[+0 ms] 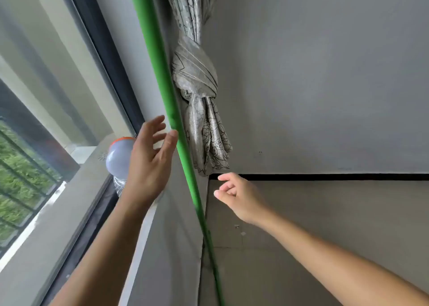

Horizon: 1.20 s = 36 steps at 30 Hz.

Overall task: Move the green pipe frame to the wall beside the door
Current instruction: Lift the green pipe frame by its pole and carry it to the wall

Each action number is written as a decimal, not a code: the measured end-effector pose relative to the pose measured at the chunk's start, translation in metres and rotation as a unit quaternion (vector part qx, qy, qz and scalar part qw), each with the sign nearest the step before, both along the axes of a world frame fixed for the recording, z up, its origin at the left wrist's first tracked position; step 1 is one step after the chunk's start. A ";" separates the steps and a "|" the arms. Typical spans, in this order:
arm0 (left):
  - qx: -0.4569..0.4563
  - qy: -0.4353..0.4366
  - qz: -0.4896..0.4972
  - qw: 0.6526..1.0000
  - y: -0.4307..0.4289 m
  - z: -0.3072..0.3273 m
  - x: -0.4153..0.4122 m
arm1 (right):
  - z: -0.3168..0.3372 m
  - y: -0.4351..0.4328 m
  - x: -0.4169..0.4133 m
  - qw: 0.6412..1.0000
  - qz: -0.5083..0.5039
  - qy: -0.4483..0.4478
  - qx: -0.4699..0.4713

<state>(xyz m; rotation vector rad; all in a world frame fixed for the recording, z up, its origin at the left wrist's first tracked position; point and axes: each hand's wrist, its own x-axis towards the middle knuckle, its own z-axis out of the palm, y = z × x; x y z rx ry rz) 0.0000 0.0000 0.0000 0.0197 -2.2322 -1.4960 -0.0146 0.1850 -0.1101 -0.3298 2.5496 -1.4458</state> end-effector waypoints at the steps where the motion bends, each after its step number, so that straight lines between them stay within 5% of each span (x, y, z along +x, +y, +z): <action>1: -0.003 0.003 -0.001 1.000 -0.001 0.004 -0.006 | 0.001 -0.011 -0.008 1.000 -0.004 0.008 0.008; 17: -0.006 0.019 -0.088 0.996 0.008 0.012 -0.057 | -0.022 -0.070 -0.052 0.996 -0.029 0.035 0.080; 36: 0.014 0.069 -0.269 0.960 0.200 0.024 -0.115 | -0.011 0.121 -0.064 0.976 -0.164 0.120 0.078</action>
